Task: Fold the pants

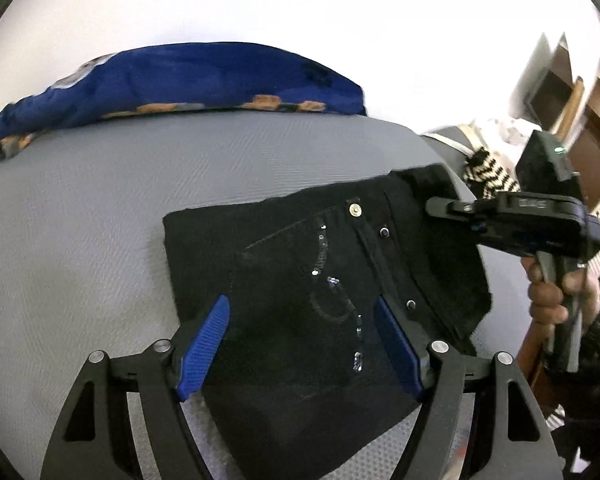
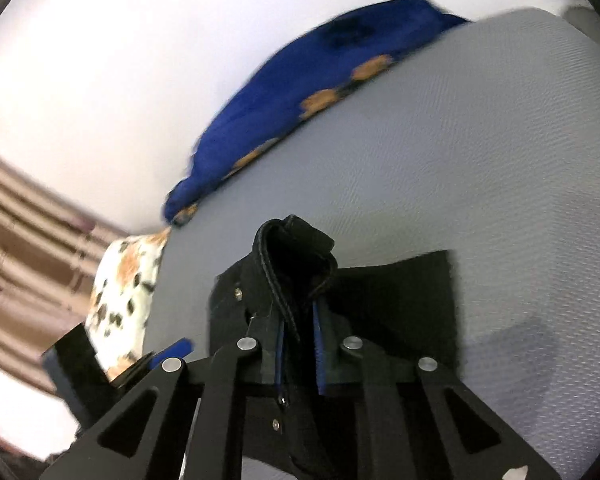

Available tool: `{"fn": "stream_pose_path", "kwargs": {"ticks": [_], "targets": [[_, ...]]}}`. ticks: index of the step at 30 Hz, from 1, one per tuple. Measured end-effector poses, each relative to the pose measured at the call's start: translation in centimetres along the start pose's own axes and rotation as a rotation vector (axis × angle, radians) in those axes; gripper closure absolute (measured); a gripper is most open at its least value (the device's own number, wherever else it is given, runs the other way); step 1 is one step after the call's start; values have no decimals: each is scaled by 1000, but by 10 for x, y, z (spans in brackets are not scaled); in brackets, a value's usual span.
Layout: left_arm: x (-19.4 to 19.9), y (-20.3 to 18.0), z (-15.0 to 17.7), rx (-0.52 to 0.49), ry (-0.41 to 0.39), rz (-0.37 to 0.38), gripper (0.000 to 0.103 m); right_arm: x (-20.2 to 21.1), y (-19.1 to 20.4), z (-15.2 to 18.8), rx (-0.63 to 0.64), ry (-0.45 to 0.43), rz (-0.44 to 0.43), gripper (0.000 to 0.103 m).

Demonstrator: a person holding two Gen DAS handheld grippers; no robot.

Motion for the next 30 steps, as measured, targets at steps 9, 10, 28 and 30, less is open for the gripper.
{"fn": "stream_pose_path", "kwargs": {"ticks": [9,10,28,30], "targets": [[-58,5,15,-75,110,-55,29,-25,-31,10,-45,78,81,74],[-59,3,16,-99,108,-65,29,-24,-28,10,-39,79,93,72],[-44,-2,36,-86,127,-121,29,16,-10,63,-1,108,116,72],[-41,-3,39,-89,127,-129,29,17,-5,66,19,105,131,72]]}}
Point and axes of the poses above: each gripper's, at about its wrist camera, not at the fingertips, and x roughly against the way its jaws point, y to its left, z to its underside, the point moved 1 cm from there along -x, roughly the way its jaws point, and after that the axes turned 13 degrees about x, right-handed, at the moved point
